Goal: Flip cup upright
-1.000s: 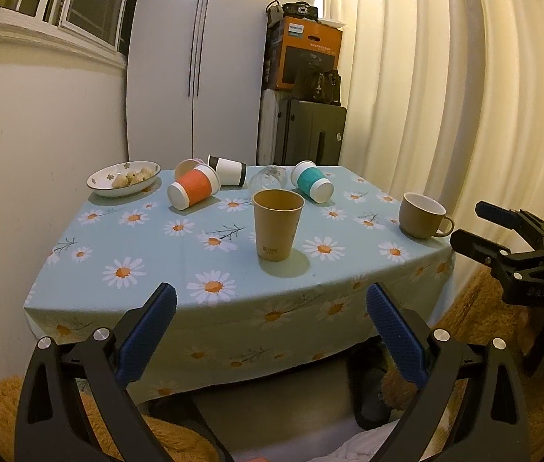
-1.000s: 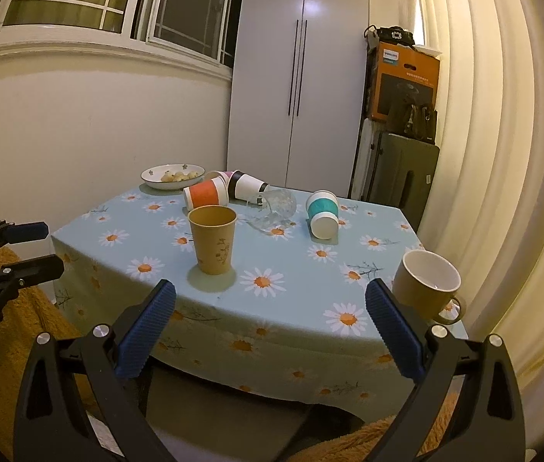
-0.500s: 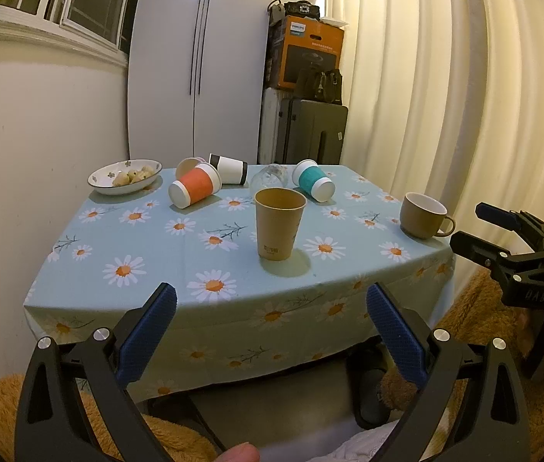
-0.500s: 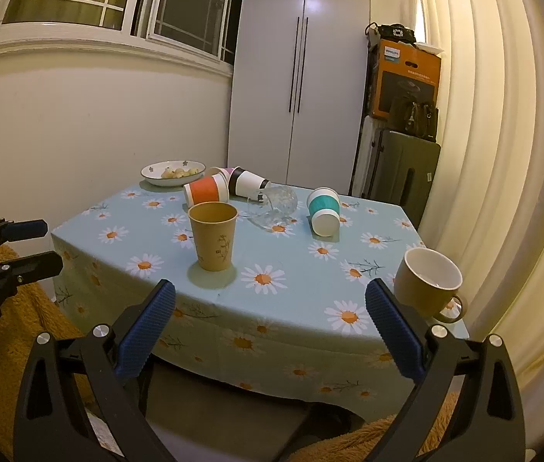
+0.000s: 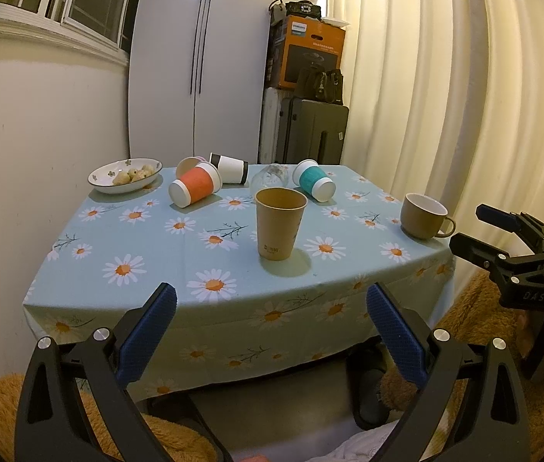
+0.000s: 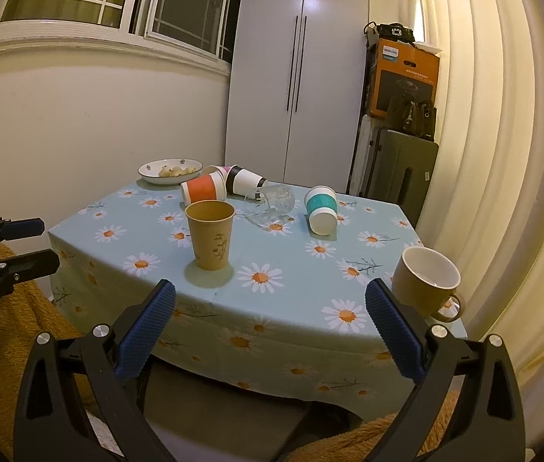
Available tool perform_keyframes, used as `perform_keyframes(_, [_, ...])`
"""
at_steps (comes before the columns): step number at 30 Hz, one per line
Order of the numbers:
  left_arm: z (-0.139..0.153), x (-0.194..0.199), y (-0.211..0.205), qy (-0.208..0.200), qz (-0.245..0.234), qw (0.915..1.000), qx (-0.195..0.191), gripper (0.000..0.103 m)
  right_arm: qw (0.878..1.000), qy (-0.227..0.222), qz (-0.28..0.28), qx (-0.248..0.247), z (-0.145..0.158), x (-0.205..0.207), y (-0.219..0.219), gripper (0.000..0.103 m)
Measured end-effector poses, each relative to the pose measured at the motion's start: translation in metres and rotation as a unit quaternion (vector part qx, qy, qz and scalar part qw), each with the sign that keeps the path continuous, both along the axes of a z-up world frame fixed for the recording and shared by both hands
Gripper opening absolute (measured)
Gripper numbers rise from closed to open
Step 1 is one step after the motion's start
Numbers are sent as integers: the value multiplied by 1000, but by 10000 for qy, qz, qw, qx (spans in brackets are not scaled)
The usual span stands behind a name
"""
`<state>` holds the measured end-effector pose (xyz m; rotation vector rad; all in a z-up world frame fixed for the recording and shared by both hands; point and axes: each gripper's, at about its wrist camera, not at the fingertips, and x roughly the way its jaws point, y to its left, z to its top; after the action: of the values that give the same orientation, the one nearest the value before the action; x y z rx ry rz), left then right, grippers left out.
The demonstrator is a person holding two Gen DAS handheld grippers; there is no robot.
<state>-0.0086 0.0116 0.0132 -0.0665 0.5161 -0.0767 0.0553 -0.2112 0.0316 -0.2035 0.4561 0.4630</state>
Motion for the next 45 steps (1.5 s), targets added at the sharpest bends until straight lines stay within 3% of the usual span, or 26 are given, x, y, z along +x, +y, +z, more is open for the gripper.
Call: perform_keyframes(45, [-2, 0, 3, 14, -40, 10000, -50, 96, 10000, 50, 14, -15, -3, 4, -3, 98])
